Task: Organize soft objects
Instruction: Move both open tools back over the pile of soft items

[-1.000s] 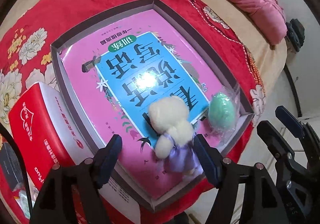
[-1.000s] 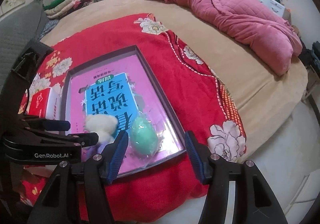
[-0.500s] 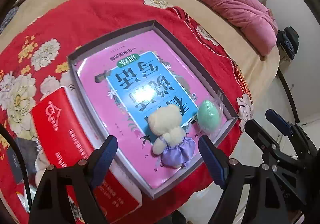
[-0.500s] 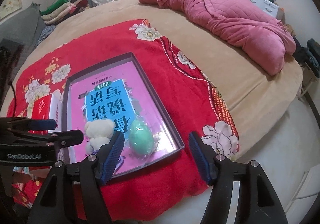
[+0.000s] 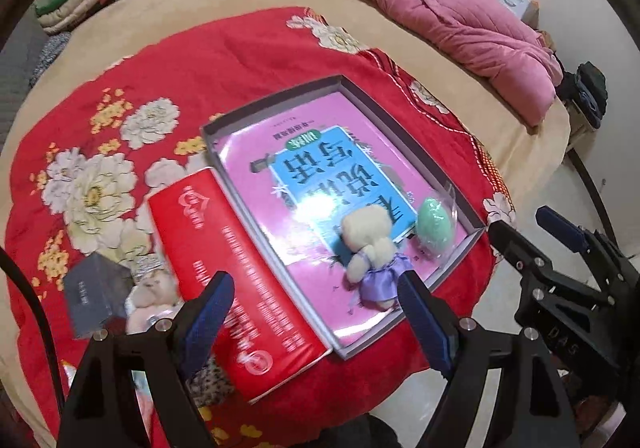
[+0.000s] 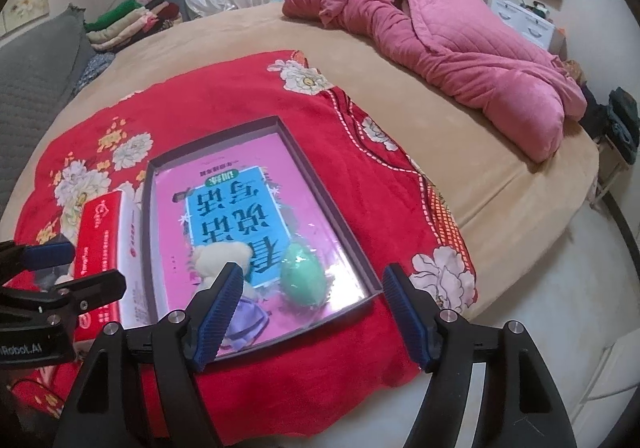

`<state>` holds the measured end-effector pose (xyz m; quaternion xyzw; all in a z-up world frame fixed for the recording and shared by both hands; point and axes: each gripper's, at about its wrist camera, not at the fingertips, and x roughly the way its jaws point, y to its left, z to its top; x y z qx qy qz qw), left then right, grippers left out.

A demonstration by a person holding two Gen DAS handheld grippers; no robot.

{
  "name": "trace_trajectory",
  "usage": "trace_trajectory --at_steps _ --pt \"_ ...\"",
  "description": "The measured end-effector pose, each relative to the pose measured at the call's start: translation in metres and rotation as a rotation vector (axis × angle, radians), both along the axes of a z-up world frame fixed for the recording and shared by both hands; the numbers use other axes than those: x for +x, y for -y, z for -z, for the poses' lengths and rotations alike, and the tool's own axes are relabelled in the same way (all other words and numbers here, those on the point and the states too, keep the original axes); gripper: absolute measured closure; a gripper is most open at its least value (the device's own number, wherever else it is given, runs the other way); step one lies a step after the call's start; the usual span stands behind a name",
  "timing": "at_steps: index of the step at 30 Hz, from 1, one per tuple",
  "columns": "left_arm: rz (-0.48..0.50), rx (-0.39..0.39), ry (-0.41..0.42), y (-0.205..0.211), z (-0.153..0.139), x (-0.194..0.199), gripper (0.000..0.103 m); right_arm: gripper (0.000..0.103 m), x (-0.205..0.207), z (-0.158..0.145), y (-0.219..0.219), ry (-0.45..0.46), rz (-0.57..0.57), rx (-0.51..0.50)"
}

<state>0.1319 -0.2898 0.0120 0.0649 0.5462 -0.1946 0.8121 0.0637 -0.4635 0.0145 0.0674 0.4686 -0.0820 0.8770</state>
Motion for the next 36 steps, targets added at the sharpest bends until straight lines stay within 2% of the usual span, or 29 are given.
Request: trace_trajectory --at_steps 19,30,36 --pt "-0.081 -0.012 0.063 -0.070 -0.021 -0.034 0.020 0.029 -0.023 -0.048 -0.041 0.111 -0.023 -0.029" --pt "-0.112 -0.010 0.088 -0.114 -0.035 -0.054 0.020 0.029 -0.034 -0.072 -0.061 0.172 -0.050 0.034" --pt "-0.146 -0.030 0.093 -0.140 -0.044 -0.059 0.020 0.029 -0.037 -0.085 -0.074 0.198 -0.069 0.036"
